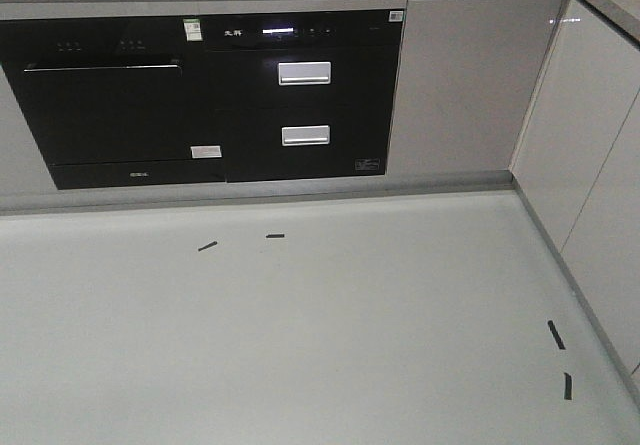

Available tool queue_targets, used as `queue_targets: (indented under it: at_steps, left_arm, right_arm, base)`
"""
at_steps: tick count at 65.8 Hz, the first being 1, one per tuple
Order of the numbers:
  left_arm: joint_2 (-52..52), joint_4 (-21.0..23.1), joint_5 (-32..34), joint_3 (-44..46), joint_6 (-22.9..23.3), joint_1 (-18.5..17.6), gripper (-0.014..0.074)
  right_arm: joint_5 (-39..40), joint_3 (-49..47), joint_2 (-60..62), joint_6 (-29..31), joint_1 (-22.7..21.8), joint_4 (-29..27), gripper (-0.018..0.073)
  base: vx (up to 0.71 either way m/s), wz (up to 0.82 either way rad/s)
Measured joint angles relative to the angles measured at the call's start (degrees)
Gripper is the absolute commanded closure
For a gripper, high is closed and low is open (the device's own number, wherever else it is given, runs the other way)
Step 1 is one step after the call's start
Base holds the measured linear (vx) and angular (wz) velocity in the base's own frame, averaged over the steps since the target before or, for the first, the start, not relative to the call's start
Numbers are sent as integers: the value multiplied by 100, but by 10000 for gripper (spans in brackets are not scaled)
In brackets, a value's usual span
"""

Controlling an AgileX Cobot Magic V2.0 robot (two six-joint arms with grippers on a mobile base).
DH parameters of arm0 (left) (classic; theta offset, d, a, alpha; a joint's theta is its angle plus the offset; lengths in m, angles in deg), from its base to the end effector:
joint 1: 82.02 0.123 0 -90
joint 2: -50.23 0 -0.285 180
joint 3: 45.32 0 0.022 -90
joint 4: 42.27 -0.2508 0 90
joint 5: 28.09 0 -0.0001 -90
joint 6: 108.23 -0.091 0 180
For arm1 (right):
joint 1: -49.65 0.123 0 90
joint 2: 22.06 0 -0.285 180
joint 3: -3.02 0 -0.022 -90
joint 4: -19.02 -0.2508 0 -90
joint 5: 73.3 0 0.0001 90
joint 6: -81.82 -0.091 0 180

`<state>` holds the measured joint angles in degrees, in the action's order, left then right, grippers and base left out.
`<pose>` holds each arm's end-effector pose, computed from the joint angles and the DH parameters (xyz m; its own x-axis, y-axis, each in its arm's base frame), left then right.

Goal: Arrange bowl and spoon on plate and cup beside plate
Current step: 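Drive the base toward the countertop with both grippers held closed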

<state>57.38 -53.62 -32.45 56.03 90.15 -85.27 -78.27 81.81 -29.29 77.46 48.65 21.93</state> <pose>0.0567 -0.0018 0.1986 -0.0064 -0.1228 -0.9924 0.0413 0.9916 -0.1229 0.0569 -0.0014 0.1966 -0.0166 0.0258 -0.9995 0.0223 0.9994 0.0254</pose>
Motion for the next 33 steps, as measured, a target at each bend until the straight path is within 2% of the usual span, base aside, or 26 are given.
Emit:
queue_targets:
  at_steps: [33]
  left_arm:
    - [0, 0, 0, 0, 0, 0, 602]
  right_arm:
    - [0, 0, 0, 0, 0, 0, 565]
  base:
    - [9, 12]
